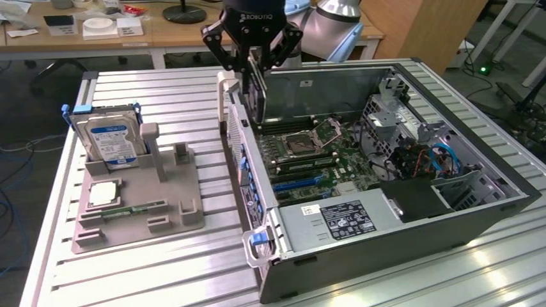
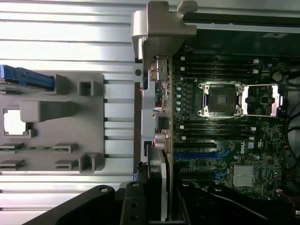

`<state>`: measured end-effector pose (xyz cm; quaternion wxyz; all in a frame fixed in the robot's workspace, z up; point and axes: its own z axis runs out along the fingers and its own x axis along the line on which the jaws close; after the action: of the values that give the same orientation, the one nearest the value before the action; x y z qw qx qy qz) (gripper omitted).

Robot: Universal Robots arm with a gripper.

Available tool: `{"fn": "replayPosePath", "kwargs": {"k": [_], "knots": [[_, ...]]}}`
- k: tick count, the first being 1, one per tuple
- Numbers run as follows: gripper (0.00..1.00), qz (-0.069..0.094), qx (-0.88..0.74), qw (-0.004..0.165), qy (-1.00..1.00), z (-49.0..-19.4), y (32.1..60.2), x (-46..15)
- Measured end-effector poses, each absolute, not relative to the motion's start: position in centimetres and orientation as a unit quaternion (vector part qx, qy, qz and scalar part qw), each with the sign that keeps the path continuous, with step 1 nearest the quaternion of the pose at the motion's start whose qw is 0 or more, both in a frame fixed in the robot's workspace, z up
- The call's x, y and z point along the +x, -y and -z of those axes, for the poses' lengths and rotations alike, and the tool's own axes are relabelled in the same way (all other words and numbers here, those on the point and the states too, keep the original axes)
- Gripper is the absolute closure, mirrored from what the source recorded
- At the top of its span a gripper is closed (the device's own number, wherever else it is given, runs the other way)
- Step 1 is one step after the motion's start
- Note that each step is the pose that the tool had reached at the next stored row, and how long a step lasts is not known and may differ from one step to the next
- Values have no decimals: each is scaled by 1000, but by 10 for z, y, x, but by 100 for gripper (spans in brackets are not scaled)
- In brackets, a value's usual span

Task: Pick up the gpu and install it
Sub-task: 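Pick up the gpu and move the gpu toward the slot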

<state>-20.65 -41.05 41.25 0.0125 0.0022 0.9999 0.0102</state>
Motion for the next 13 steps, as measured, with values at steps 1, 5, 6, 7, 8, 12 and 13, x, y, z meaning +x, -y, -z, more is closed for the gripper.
{"fn": "replayPosePath", "kwargs": {"k": [1, 5, 6, 7, 8, 12, 13], "knots": [[72, -10, 2, 12, -1000, -412, 411, -206], [72, -10, 2, 12, -1000, -412, 411, -203], [72, -10, 2, 12, -1000, -412, 411, -203], [72, -10, 2, 12, -1000, -412, 411, -202], [72, -10, 2, 12, -1000, -412, 411, -201], [72, -10, 2, 12, -1000, -412, 411, -198], [72, -10, 2, 12, -1000, -412, 411, -198]]}}
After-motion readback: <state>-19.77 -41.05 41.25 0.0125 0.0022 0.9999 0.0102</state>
